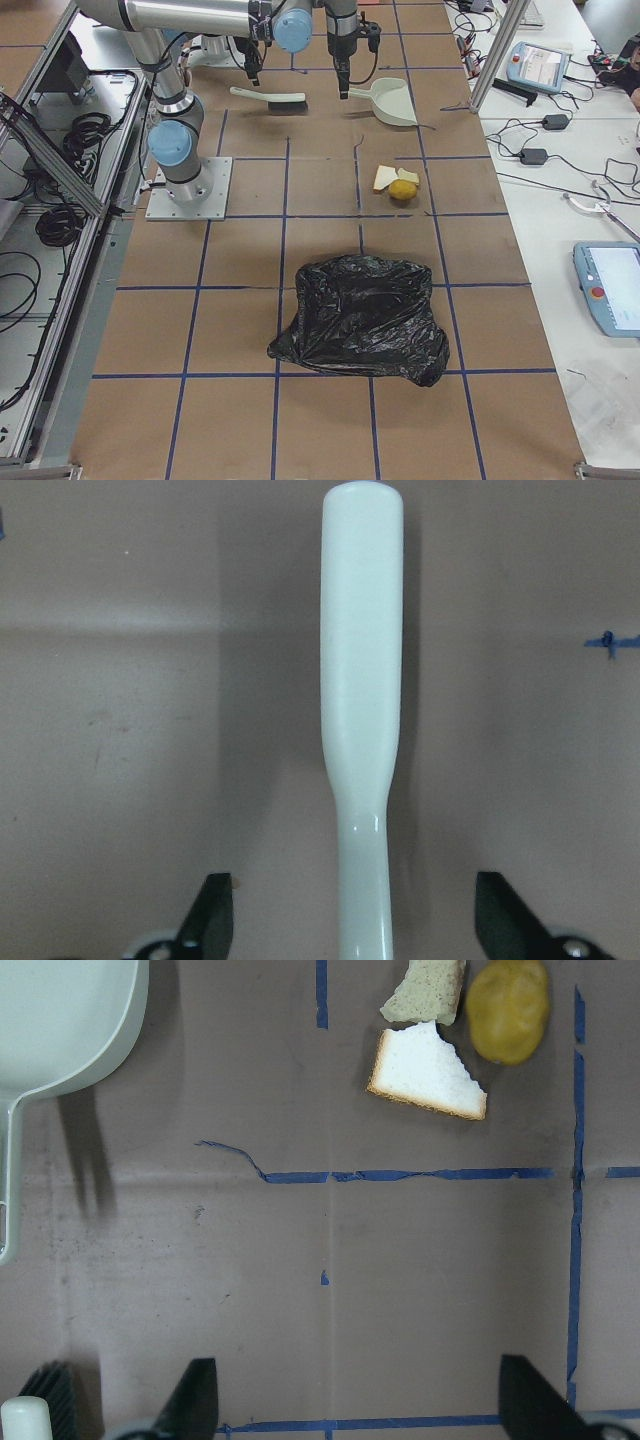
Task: Sweep and dump trash in nearest bin
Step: 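Close the left gripper on the white brush handle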
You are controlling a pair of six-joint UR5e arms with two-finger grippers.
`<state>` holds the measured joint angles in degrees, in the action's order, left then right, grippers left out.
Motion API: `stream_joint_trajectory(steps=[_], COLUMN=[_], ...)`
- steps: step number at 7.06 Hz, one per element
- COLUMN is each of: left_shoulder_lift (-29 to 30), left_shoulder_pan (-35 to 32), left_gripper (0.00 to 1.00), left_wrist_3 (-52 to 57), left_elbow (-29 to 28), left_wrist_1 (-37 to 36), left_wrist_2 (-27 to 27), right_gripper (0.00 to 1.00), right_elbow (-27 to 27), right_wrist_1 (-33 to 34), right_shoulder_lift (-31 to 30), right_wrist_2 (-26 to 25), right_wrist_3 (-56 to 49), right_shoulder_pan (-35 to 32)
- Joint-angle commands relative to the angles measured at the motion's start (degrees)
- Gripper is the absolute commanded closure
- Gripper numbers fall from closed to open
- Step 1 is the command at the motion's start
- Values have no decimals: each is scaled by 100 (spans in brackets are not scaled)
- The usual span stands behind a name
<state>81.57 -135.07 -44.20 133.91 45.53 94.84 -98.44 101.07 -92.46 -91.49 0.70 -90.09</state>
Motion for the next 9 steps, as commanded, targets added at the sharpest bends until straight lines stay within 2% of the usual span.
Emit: stream_joint_trajectory(steps=[1, 2, 3, 6, 8, 9], left_shoulder_lift=[305, 463, 482, 491, 500, 509], left_shoulder_pan=[-325, -440, -468, -485, -494, -520], left_gripper=[6, 1, 1, 2, 2, 5], left_wrist_3=[25, 16, -1, -45, -744, -722], left_elbow=[144, 222, 362, 521, 592, 592], left_wrist_1=[-822, -1270, -1335, -1284, -1275, -1257], left_wrist_2=[43, 209, 367, 325, 290, 298], right_gripper=[0, 0, 0, 0, 0, 0], right_elbow=[0, 0, 0, 0, 0, 0], right_wrist_1=[0, 0, 0, 0, 0, 0], right_shoulder_lift=[0, 0, -8, 0, -9, -9], right_wrist_2=[0, 0, 0, 0, 0, 0], right_wrist_3=[0, 0, 0, 0, 0, 0], right_shoulder_pan=[0, 0, 0, 0, 0, 0])
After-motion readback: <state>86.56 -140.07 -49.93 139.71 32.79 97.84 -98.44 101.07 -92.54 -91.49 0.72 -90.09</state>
